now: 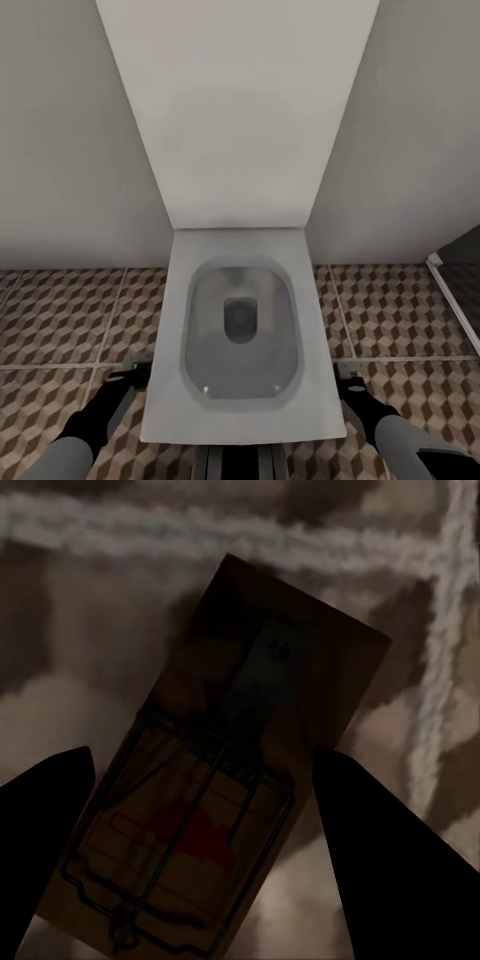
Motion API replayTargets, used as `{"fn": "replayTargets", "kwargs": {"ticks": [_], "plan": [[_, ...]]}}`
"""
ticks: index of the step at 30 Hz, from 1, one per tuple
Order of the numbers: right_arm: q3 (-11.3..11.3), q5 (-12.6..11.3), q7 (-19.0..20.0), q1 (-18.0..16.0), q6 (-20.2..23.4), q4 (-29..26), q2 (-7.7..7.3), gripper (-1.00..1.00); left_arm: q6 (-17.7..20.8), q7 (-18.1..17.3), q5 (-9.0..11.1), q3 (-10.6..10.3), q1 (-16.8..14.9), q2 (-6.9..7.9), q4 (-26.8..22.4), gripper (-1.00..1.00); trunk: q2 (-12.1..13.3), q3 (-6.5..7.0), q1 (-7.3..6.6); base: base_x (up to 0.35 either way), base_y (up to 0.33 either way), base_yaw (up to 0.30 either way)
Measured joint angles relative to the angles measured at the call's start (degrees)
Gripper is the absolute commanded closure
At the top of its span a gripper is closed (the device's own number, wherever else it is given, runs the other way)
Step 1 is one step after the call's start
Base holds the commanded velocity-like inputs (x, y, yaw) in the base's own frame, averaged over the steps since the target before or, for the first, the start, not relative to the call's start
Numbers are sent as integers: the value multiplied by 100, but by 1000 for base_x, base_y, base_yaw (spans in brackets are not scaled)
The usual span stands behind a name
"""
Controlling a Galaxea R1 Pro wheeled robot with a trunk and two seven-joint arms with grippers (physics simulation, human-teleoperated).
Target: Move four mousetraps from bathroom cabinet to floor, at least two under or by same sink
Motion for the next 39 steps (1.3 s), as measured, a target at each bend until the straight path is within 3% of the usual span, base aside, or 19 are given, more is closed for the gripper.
{"fn": "replayTargets", "kwargs": {"ticks": [3,20,29,39], "plan": [[0,0,0,0,-3,0,3,100,0,0,0,0,0,-2,0,100,-4,-66,8,0,0,0],[4,9,0,0,1,0,16,100,4,9,-1,0,0,-8,39,100,-4,-67,7,0,0,0],[1,10,0,0,3,0,18,100,-8,374,-3,-9,0,-50,76,100,-4,-67,7,0,0,0],[1,17,0,0,3,0,20,100,-60,471,14,-12,0,-33,340,100,-4,-67,7,0,0,0]]}}
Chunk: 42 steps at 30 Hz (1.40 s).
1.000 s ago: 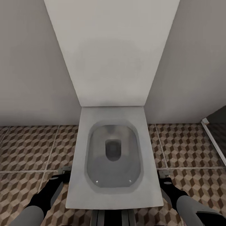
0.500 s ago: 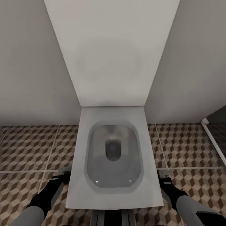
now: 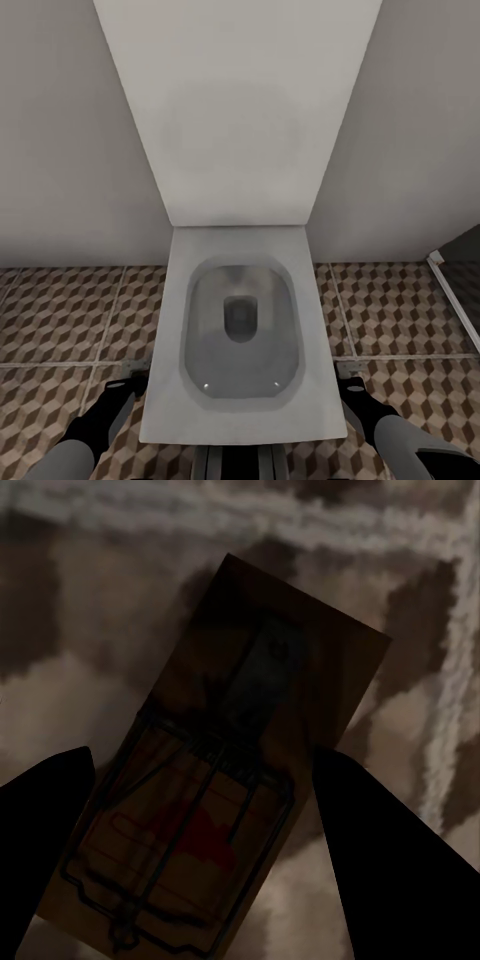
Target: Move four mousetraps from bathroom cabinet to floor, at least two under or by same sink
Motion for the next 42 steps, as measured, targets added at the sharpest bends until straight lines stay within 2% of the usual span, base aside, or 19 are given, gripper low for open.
{"fn": "replayTargets", "kwargs": {"ticks": [42], "plan": [[2,1,-1,0,0,0,3,100,-26,-60,-5,5,-2,-41,-198,100,0,0,0,0,0,0]]}}
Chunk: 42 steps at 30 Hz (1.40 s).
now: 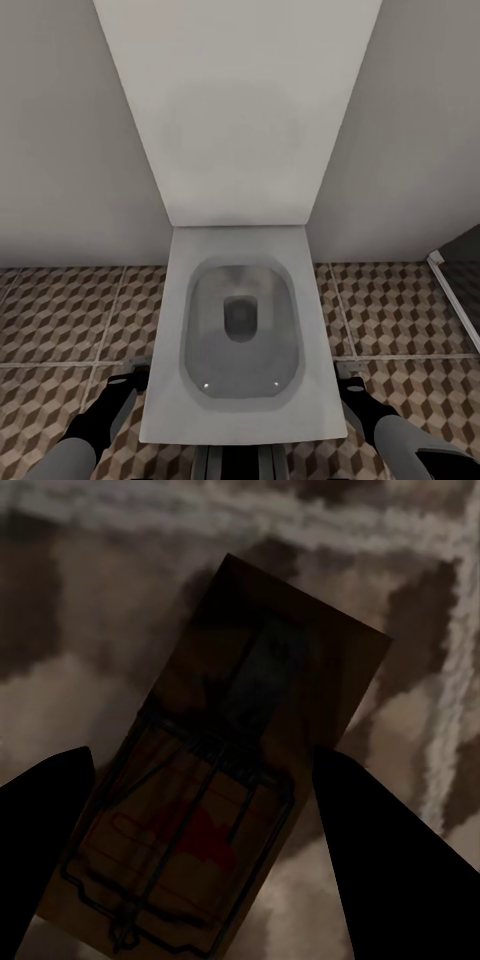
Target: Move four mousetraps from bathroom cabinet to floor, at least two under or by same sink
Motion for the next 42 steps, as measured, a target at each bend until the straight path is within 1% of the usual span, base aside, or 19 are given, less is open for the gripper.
{"fn": "replayTargets", "kwargs": {"ticks": [2,7,9,21,30,42], "plan": [[0,1,-2,0,0,0,-2,100,-1,-3,1,0,-3,0,0,100,0,0,0,0,0,0],[-2,-1,0,0,0,0,2,100,-2,-5,6,0,-1,-3,-1,100,-6,-110,13,0,0,0],[-13,36,8,-3,0,-10,2,100,-2,-6,7,3,1,-6,-1,100,-9,-154,18,0,0,0],[-18,35,9,-2,0,-9,2,100,-10,-8,7,8,2,-8,-7,100,-10,-155,17,0,0,0],[-72,98,-36,-2,1,-203,-1,100,-5,-9,8,9,2,-8,-3,100,-22,-354,39,0,0,0],[-67,98,-48,-2,0,-204,0,100,-9,-10,7,8,1,-8,-12,100,-23,-354,38,0,0,0]]}}
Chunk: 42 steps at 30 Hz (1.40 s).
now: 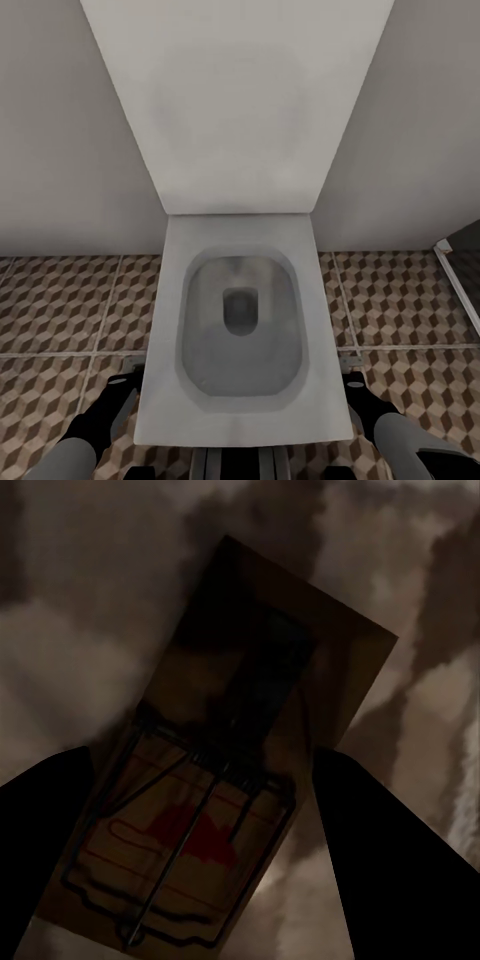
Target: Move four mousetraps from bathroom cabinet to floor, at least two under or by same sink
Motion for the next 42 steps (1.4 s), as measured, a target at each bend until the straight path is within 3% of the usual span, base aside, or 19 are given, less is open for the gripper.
{"fn": "replayTargets", "kwargs": {"ticks": [30,31,32,35,42], "plan": [[16,16,11,0,-7,6,-8,100,-34,-4,-8,-21,1,4,46,100,0,0,0,0,0,0],[14,16,13,0,-8,5,-8,-100,-108,-4,-5,-22,2,5,67,100,0,0,0,0,0,0],[76,-81,55,3,-10,193,-5,-100,-167,-4,-2,-24,1,5,78,100,1,-1,3,0,0,0],[70,-77,49,0,-13,201,-6,-100,-466,-3,10,-24,0,7,114,100,1,0,2,0,0,0],[67,-77,53,0,-13,201,-6,-100,-627,-2,16,-24,-2,7,131,100,1,0,3,0,0,0]]}}
